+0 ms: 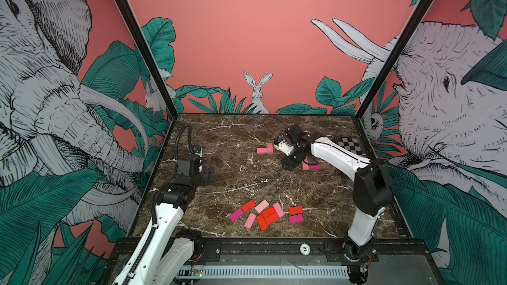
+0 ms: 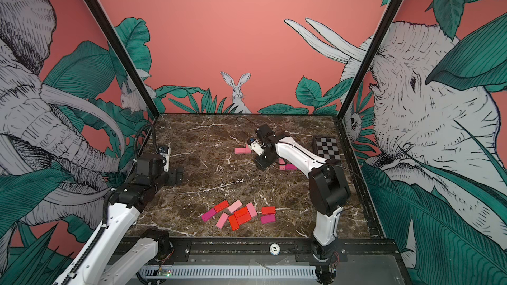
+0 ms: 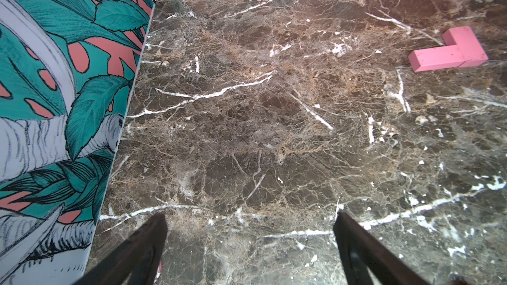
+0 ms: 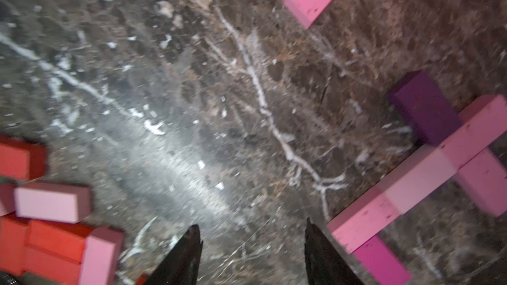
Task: Assemble the letter t with building blocks
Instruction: Pick up the building block from the center of the board.
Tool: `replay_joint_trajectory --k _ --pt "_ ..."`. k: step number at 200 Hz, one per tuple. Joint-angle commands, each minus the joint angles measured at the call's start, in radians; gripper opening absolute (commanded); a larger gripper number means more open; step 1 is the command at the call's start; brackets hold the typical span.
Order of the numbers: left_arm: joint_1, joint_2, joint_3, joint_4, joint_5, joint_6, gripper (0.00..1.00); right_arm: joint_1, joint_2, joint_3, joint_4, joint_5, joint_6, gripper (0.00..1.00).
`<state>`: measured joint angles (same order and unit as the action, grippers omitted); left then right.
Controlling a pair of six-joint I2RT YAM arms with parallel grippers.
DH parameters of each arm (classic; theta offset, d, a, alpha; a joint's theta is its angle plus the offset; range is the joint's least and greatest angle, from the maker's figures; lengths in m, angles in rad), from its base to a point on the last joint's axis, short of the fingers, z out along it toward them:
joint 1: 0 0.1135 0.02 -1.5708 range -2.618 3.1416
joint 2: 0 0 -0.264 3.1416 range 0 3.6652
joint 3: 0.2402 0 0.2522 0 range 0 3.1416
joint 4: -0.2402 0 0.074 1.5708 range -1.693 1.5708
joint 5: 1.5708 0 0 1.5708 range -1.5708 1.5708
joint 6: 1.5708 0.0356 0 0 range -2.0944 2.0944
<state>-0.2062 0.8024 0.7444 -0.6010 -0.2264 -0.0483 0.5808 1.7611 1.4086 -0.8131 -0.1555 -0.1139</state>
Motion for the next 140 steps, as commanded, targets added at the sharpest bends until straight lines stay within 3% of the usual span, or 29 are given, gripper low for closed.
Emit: replay_joint_trajectory --k 1,32,69,107,140 --pt "0.002 0.002 -0.002 -0.019 -0.014 0.002 0.97 0.046 -0.085 -0.130 -0.039 -0.007 0.202 0.57" --pt "0.002 0.007 0.000 -0.019 -0.010 0.002 0.97 0.135 -0.185 -0.272 -0.143 0.061 0.238 0.55" --pt "0.002 -0.004 0.003 -0.019 -0.037 0.002 0.97 0.188 -0.244 -0.342 -0.153 0.005 0.157 0.54" --pt "0.002 -0.023 -0.005 -0.018 -0.034 0.001 0.97 0.229 -0.253 -0.319 -0.177 0.017 -0.073 0.54" --pt "0.002 -0.031 -0.008 -0.017 -0.044 0.003 0.97 0.241 -0.303 -0.401 -0.216 -0.006 -0.310 0.55"
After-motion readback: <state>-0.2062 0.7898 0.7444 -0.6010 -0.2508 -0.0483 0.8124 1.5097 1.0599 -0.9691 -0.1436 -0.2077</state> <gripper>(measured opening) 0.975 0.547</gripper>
